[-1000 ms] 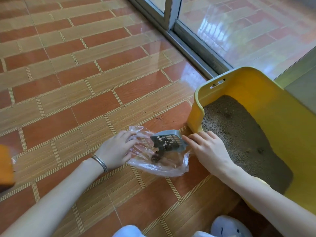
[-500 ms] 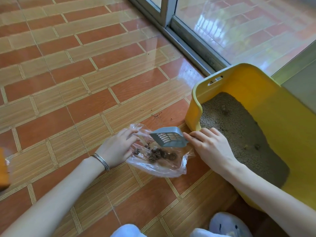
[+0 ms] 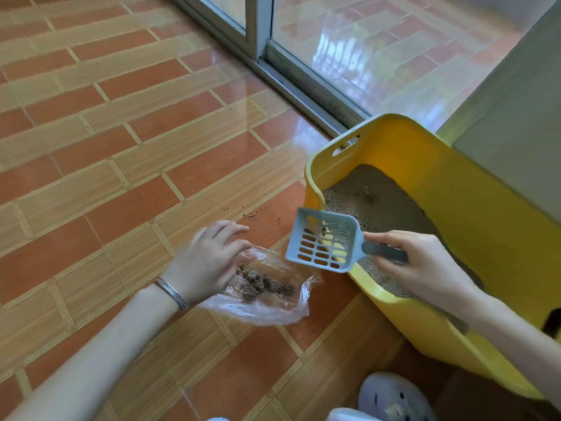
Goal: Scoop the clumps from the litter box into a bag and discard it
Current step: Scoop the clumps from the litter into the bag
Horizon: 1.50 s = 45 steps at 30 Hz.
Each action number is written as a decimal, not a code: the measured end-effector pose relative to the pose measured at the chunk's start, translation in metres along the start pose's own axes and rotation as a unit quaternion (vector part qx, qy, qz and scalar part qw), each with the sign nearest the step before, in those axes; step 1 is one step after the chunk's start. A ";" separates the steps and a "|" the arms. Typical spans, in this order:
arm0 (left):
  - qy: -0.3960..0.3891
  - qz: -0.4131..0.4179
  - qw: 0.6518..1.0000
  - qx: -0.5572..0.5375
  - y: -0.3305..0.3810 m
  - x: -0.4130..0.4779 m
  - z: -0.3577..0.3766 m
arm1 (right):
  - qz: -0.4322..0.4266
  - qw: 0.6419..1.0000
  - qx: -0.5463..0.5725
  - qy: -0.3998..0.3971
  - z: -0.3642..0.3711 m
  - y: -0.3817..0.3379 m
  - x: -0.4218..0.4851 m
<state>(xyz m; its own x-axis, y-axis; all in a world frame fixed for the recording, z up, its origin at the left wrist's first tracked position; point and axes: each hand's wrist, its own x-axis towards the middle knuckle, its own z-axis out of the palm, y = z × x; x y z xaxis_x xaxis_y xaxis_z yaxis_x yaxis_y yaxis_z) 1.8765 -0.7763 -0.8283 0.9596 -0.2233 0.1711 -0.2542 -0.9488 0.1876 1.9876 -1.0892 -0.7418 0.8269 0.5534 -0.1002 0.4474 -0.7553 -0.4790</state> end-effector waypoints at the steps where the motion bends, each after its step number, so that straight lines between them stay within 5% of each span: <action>1: 0.008 0.012 1.000 -0.003 0.006 0.008 -0.004 | 0.008 1.000 0.012 0.004 -0.010 0.006 -0.006; 6: 0.042 0.088 0.995 -0.005 0.042 0.051 -0.012 | 0.029 0.999 0.015 0.005 -0.054 0.044 -0.036; 10: 0.026 0.154 0.988 -0.009 0.070 0.084 -0.007 | 0.146 0.989 -0.011 -0.008 -0.068 0.086 -0.043; 17: -0.047 0.164 0.985 0.016 0.099 0.124 0.030 | 0.302 0.891 -0.305 -0.148 -0.064 0.130 -0.040; 22: -0.061 0.151 0.987 0.012 0.103 0.134 0.044 | 0.315 0.867 -0.337 -0.189 -0.060 0.135 -0.039; 28: -0.070 0.149 0.986 0.007 0.101 0.131 0.050 | 0.319 0.872 -0.315 -0.195 -0.053 0.160 -0.035; 36: -0.069 0.141 0.988 0.000 0.099 0.123 0.050 | 0.306 0.926 -0.167 -0.145 -0.038 0.180 -0.006; 45: -0.049 0.148 0.988 0.020 0.094 0.120 0.038 | 0.192 0.975 -0.062 -0.088 0.000 0.155 0.034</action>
<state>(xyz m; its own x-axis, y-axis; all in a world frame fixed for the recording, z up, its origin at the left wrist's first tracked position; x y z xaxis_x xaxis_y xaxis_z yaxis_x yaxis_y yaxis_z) 1.9727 -0.9012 -0.8266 0.8519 -0.5104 0.1171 -0.5217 -0.8465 0.1059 2.0853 -1.1870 -0.8195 0.8749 0.2648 -0.4055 0.1633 -0.9495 -0.2678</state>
